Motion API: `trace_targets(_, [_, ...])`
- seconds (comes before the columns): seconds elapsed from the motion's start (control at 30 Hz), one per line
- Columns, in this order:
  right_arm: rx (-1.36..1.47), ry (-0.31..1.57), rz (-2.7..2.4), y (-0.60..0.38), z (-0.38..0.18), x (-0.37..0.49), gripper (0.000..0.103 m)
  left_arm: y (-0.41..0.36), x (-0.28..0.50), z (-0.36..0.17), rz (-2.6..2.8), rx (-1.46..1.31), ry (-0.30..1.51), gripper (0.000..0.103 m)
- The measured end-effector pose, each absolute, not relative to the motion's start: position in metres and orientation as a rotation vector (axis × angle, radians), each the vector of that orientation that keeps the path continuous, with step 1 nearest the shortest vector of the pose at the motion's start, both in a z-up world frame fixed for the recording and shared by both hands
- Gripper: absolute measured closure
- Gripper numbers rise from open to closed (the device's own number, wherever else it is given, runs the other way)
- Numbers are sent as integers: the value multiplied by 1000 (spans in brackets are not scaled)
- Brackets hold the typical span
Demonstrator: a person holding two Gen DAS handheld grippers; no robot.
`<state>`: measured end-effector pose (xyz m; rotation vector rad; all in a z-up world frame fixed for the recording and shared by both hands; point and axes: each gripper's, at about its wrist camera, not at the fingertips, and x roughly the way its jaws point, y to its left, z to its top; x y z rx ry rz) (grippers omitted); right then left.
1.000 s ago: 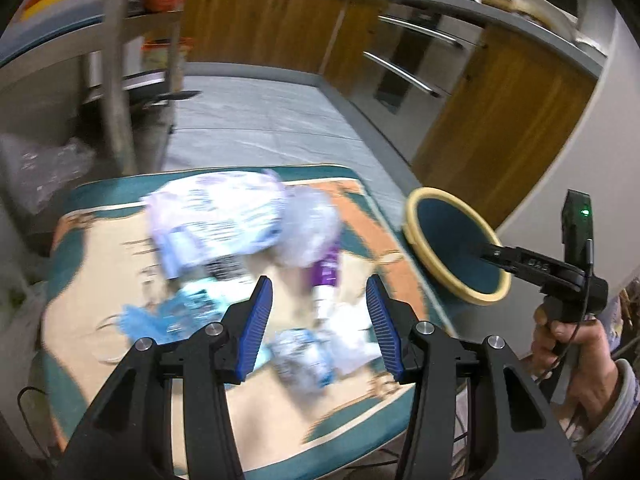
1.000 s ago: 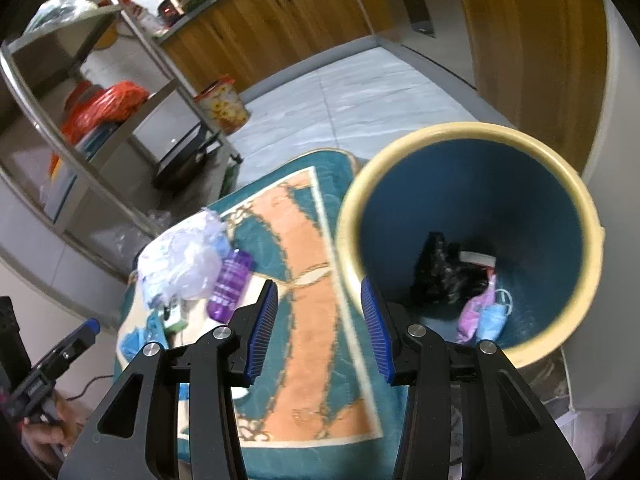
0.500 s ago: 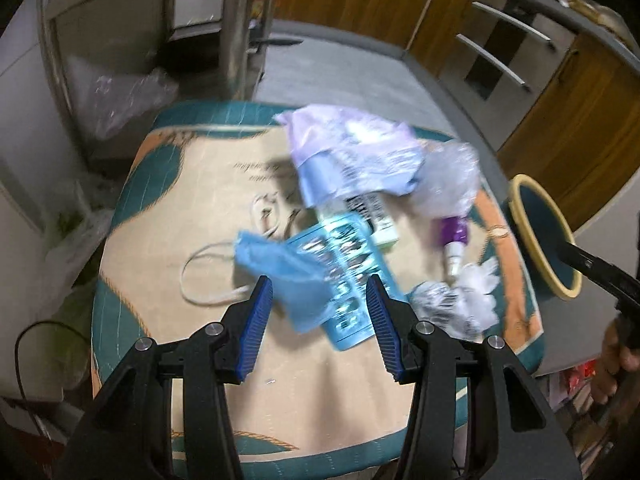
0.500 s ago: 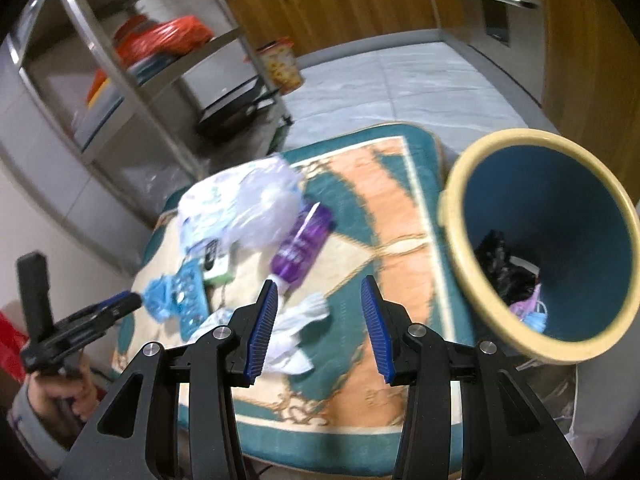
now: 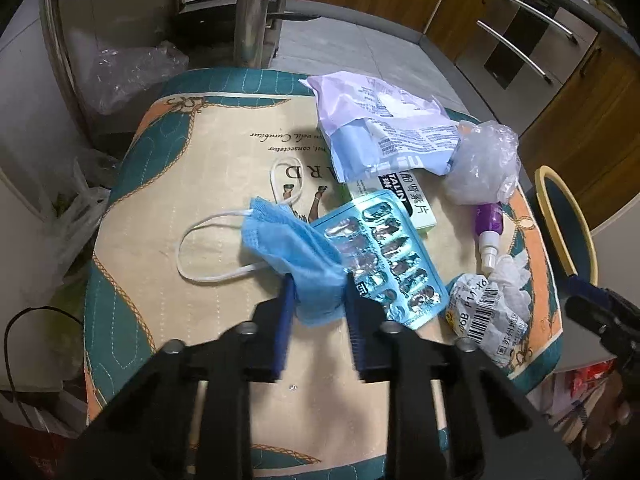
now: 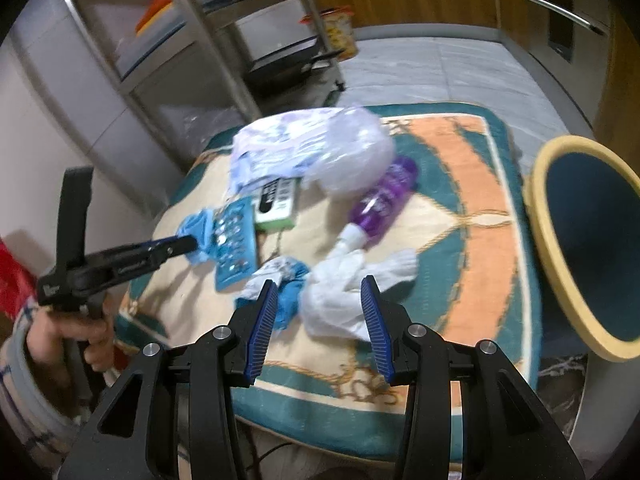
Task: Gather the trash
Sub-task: 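Grasp a blue face mask with the left tool while the right tool grasps a crumpled wrapper, then lower the blue mask and crumpled wrapper into the bin and open both tools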
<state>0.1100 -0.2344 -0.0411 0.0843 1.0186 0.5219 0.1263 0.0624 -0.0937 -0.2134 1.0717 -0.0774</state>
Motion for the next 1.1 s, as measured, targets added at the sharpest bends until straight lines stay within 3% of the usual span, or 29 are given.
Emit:
trace_targets(0.13, [56,1026,554,-219,-43,108,58,68,120,-89,-79,-215,1061,93])
trace_targets(0.67, [-141,1069,583,-157,-66,110,58,119,91,-58,-31,-327,936,95])
trace_targets(0.73, [-141,1072,582,-159,-68,110,63,122,88,-51,-23,-336,907,95])
trace_targets(0.83, [-102,1071,589,-166,-66,112,86,125,86,-39,-34,-354,846,95])
trace_targets(0.93, [-22,1057,630,-176,-57,112,92,123,84,-27,-51,-359,787,95])
trace_targets(1.1, [52,974,689,-182,-35,108,94,118,82,-17,-64,-349,732,95])
